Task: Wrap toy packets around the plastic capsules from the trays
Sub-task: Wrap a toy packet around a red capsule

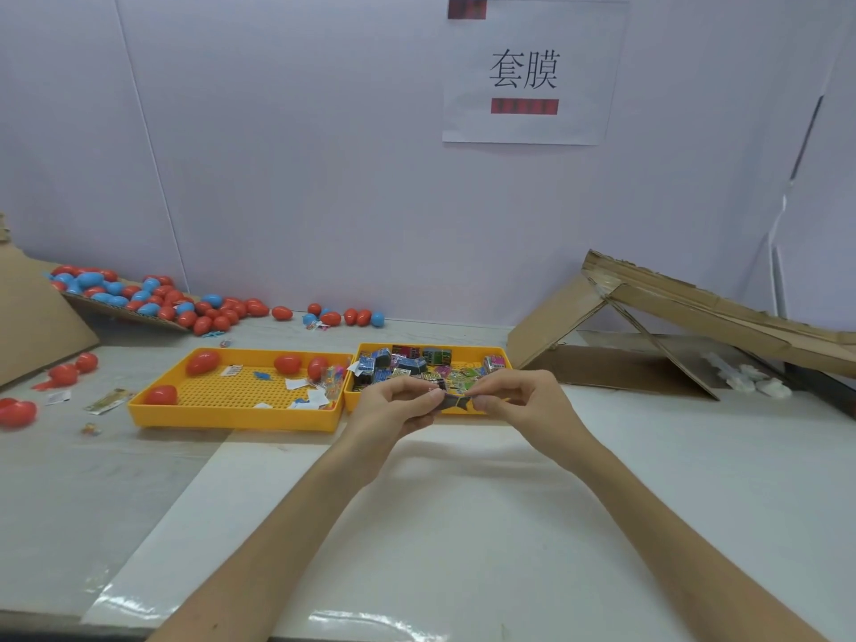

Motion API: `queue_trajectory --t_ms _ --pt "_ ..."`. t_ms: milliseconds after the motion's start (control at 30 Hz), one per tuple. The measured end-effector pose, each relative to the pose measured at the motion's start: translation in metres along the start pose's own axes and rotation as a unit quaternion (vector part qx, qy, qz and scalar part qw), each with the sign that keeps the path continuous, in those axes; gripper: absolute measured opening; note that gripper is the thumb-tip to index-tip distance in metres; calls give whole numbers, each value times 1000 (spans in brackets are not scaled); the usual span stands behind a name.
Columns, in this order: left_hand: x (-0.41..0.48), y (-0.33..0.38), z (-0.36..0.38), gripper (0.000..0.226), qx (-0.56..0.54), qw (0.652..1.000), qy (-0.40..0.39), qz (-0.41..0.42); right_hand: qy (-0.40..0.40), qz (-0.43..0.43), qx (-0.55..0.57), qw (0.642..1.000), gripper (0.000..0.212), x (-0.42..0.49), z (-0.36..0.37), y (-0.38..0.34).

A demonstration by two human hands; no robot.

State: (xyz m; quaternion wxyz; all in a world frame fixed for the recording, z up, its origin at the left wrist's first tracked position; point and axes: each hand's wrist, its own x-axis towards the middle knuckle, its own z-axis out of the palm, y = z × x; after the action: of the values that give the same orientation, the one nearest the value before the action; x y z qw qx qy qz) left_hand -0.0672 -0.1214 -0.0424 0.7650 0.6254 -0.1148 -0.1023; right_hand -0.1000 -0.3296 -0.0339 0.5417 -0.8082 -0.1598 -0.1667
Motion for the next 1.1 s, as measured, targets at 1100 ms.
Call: queue_trajectory --t_ms 1100 --pt "2 -21 -7 23 480 847 -51 223 82 114 104 985 21 2 -19 10"
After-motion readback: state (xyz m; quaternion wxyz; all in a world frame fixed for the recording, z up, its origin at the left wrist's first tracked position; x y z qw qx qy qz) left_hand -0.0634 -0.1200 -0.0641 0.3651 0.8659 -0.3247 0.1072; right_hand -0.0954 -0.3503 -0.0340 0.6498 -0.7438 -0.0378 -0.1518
